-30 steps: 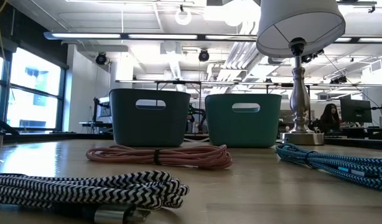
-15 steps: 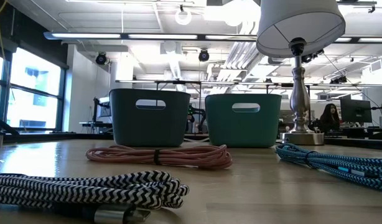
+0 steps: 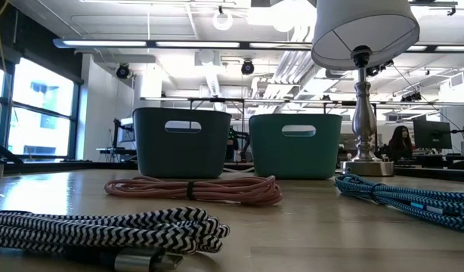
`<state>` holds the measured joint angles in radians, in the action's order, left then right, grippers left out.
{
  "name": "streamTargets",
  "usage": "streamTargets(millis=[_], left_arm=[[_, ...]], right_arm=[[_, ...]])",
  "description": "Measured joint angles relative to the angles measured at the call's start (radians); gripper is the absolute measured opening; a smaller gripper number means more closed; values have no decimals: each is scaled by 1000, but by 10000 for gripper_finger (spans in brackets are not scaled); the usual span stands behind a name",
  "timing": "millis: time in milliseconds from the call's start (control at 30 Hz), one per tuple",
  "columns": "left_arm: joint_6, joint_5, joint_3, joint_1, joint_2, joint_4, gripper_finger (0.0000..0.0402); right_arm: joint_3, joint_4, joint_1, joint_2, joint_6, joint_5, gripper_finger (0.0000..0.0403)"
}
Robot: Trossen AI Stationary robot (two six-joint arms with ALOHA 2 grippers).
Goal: Pick & Place USB Port
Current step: Put the violet charger cable into the green bin
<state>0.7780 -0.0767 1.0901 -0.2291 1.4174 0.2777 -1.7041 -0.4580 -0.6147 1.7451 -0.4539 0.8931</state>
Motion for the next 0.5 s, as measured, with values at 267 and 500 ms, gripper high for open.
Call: streamTargets(millis=[267,500], left_arm=[[-24,-7,0,1,2,-35,51],[-92,-17,0,0,-10,-30,118]], right_arm=[[0,-43,21,0,9,-28,16],[0,-98,1,0,9,45,9]])
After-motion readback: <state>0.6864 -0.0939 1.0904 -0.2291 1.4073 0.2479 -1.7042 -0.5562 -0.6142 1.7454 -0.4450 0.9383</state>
